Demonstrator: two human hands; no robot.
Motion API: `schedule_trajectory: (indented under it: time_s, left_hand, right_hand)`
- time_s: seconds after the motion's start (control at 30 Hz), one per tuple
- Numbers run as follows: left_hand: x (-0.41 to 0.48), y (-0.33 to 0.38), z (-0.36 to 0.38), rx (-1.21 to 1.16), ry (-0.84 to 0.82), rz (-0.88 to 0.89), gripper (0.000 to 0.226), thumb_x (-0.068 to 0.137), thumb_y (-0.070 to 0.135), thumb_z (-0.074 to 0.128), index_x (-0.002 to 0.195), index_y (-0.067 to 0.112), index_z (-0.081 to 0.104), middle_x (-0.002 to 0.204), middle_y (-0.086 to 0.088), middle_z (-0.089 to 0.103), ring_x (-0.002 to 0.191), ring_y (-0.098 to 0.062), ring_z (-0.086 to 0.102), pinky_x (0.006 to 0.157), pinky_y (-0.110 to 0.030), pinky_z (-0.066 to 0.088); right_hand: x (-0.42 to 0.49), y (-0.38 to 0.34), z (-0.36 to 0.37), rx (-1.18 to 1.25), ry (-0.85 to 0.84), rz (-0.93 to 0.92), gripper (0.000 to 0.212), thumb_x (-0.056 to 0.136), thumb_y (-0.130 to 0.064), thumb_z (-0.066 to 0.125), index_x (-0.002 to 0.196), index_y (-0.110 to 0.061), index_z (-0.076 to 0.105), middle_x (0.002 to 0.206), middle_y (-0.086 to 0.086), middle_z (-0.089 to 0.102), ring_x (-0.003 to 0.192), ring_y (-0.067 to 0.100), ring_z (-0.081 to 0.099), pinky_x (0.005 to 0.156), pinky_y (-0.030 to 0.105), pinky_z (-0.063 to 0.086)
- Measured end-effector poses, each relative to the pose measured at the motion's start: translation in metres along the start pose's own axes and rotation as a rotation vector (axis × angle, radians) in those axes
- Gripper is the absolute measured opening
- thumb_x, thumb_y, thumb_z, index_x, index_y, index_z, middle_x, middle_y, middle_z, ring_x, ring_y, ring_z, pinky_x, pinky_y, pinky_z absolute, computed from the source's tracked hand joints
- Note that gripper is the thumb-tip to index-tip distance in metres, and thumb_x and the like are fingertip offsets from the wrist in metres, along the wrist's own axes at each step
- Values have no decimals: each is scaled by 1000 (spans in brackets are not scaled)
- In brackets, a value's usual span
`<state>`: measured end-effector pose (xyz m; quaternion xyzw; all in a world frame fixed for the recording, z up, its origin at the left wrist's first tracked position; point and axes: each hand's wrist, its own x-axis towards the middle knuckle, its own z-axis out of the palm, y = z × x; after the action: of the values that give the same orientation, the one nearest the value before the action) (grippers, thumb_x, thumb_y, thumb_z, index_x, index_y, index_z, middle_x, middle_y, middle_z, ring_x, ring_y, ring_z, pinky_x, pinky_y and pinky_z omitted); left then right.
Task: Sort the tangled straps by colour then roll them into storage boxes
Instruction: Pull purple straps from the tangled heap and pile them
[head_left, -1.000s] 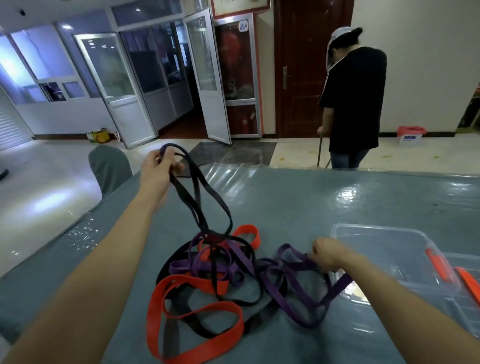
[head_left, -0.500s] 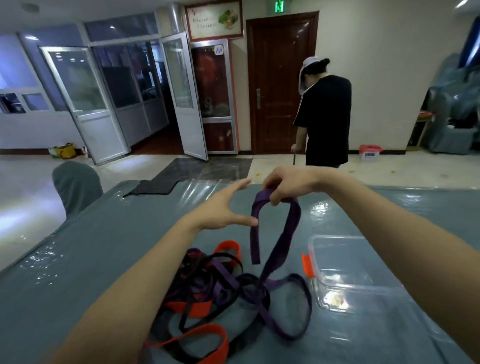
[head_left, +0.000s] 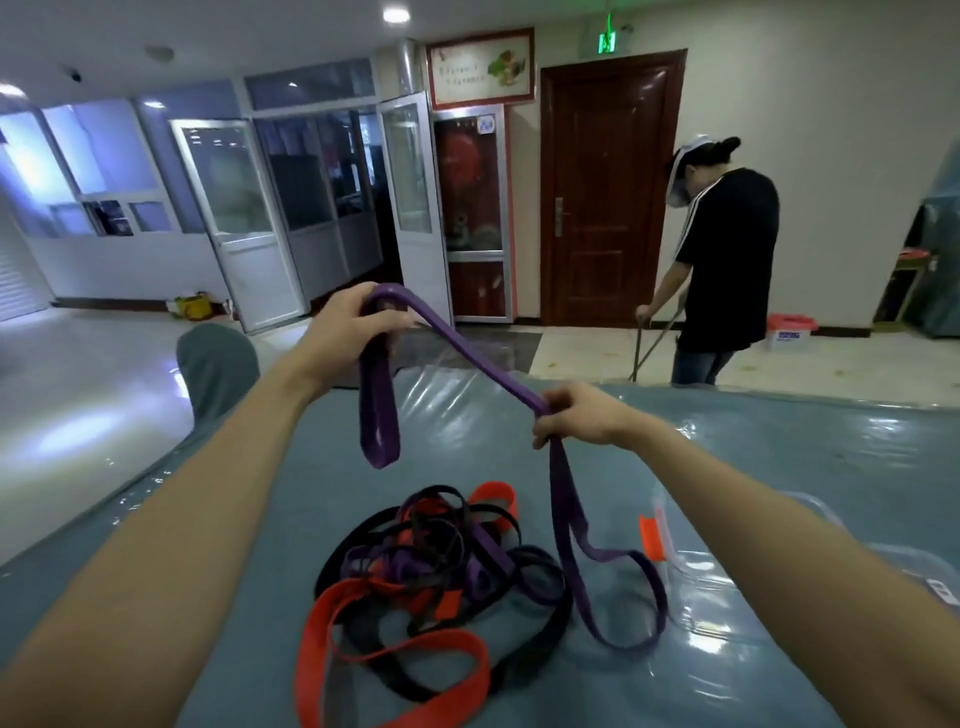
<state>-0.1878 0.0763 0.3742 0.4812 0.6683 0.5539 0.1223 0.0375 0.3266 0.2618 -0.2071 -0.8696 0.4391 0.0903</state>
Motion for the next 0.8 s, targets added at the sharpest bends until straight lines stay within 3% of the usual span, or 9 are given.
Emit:
schedule_trajectory:
  time_s: [0.07,0.17,0.3,0.4,0.53,0.6,0.67,0.73,0.8]
  left_hand:
    - [-14,-13,-31,66,115,9,23,95,39,81,107,20,77,73,-4,67,69,-20,62,73,-39,53]
    - [-33,-41,-65,148,209,-29,38,97,50,79,106,14,75,66,-4,62,59,-17,59,62,-31,52]
    - [-57,-89,-97,53,371,-181,48,104,60,66,90,14,60,61,2,44,51,-15,46,69,-38,47]
    - [-73,-115,-122,21,446,-295,52,102,67,63,86,18,56,63,3,45,56,-20,46,71,-41,48]
    - [-89,-145,-118,398,149,-397,55,97,69,64,100,15,70,76,-5,57,70,-23,60,79,-46,58]
    - [-97,-156,-93,316,-3,-468,58,97,66,65,101,8,66,81,-7,64,78,-24,66,94,-52,60]
    - [-101,-158,-61,348,-222,-540,62,87,67,75,115,12,68,102,-5,77,100,-22,72,96,-40,58]
    - [-98,-153,-25,390,-422,-570,88,77,57,94,148,22,55,140,2,69,134,-18,63,113,-38,50]
    - [-85,-134,13,185,-531,-466,121,70,49,102,167,32,33,161,7,55,153,-11,47,129,-42,37]
  right_hand:
    - [6,-10,4,108,68,-38,9,92,-15,82,91,-14,73,88,7,80,88,26,81,99,48,63]
    - [16,-40,10,-197,-129,-51,19,91,-30,85,91,-14,76,85,5,81,83,21,80,85,41,62]
    - [40,-84,-19,-47,93,-202,12,89,-14,85,98,-18,78,85,3,77,79,18,77,81,35,66]
    - [33,-90,-21,-317,-141,-77,13,89,-10,84,98,-3,78,80,9,77,77,25,76,73,34,63]
    - [31,-104,-28,-113,76,-173,23,81,-14,93,98,-5,80,81,5,74,77,18,69,76,33,56]
    - [24,-119,-27,-42,-34,-207,29,77,-21,98,99,-13,82,83,-1,76,76,12,72,73,25,59]
    - [19,-130,-19,-94,-88,-227,25,76,-23,98,95,-16,83,81,-4,77,73,8,73,69,18,57]
    - [16,-139,-19,-87,-29,-223,19,78,-19,96,92,-12,85,78,-1,77,70,9,71,69,21,58]
    - [8,-144,-20,-124,-60,-212,20,81,-19,94,94,-7,84,77,6,76,69,16,70,70,27,60]
